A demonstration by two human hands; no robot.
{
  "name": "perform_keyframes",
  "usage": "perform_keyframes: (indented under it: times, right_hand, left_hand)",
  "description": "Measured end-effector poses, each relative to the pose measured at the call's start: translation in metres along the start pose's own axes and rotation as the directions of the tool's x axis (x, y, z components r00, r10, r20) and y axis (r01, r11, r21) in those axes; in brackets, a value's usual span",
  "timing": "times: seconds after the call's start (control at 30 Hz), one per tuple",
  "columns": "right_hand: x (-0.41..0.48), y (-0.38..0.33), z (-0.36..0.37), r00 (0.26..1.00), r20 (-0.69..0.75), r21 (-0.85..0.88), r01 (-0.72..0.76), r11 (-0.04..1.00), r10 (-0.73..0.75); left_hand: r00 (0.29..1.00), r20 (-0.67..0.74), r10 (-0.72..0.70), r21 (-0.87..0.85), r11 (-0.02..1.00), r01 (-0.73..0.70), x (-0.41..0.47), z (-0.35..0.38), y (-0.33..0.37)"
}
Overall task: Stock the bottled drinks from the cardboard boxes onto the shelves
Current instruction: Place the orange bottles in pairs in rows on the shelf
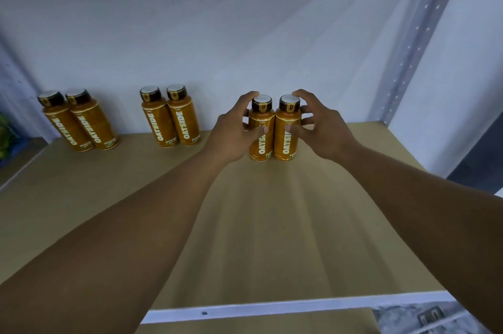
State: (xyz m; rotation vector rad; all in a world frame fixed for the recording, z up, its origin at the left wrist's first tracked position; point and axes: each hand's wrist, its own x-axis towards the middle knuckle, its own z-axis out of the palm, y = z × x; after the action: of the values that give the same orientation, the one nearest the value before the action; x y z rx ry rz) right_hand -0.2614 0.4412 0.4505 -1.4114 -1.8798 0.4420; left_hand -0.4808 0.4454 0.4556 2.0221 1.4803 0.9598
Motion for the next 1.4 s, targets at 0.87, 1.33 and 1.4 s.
perform_keyframes:
  times: [0.87,1.33,1.4]
  right_hand:
    - [0.059,0.024,0.001,0.999,0.026,-0.011,0.023,1.000,-0.023]
    - [0.060,0.024,0.001,1.000,0.024,-0.004,0.013,1.000,-0.013]
    - [0.059,0.024,0.001,1.000,0.023,-0.005,0.011,1.000,-0.011]
  left_hand:
    - [0.999,-0.046,-0.013,0.021,1.000,0.014,0.048,0.011,-0.006]
    - [0.999,-0.042,-0.008,0.012,1.000,0.008,0.051,0.012,-0.008]
    - [0.999,-0.044,-0.007,0.014,1.000,0.008,0.051,0.012,-0.008]
